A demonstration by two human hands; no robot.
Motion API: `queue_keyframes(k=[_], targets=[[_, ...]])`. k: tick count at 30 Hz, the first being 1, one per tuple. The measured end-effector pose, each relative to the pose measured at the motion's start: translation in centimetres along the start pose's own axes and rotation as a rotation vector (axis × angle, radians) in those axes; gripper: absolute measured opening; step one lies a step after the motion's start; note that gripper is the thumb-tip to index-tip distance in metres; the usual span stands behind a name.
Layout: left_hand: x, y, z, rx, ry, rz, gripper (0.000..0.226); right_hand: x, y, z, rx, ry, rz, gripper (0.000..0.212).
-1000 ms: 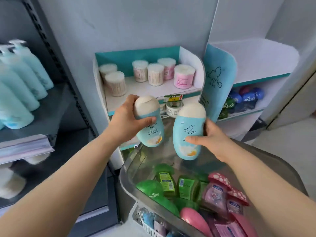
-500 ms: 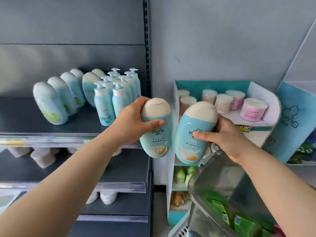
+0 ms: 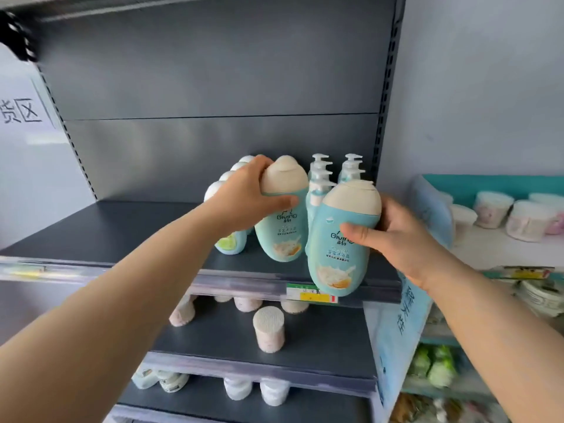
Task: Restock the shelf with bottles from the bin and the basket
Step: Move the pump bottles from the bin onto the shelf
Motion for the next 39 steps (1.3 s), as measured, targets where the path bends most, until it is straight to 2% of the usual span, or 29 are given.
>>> queue_keyframes(k=[3,5,11,17,22,30,39], targets=[[-0.7,0.5,-3.1,-0.048,0.002,-0.005,0.054,0.6,-1.8,-1.2,0.041,0.013,0.035,0.046],[-0.8,0.4,-5.4,-0.098,-0.016,-0.036,0.048,1.2,-2.5,-1.8,0.059,0.01,0.081,0.048],[-2.2,-1.3,-10.4,-0.271,-0.064,-0.285,0.05,2.5,-3.4,-2.9,0.058,-0.007,0.154,0.048],[-3.7,-2.9,-12.9,-0.344,-0.043,-0.427,0.055,3.3,-3.7,-3.7,0.061,0.001,0.209,0.053],[-4.8,-3.7,-13.6,-0.381,-0.047,-0.462,0.049,3.7,-4.2,-4.4,0.037,-0.009,0.302,0.058],[-6.1,-3.0,-15.2,-0.391,-0.131,-0.527,0.053,2.7,-6.0,-6.7,0.039,-0.033,0.365,0.053],[-6.8,-1.6,-16.5,-0.503,-0.294,-0.504,0.037,1.1,-8.8,-11.1,-0.024,-0.113,0.593,0.054]])
Point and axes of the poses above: each hand's wrist, its own z-axis away from the middle knuckle, its own y-axis out of the back of the hand, x = y × z, the point moved 1 cm from there along -z, towards the middle knuckle, and after that the axes turned 7 degrees about -z, right-handed, at the moved point
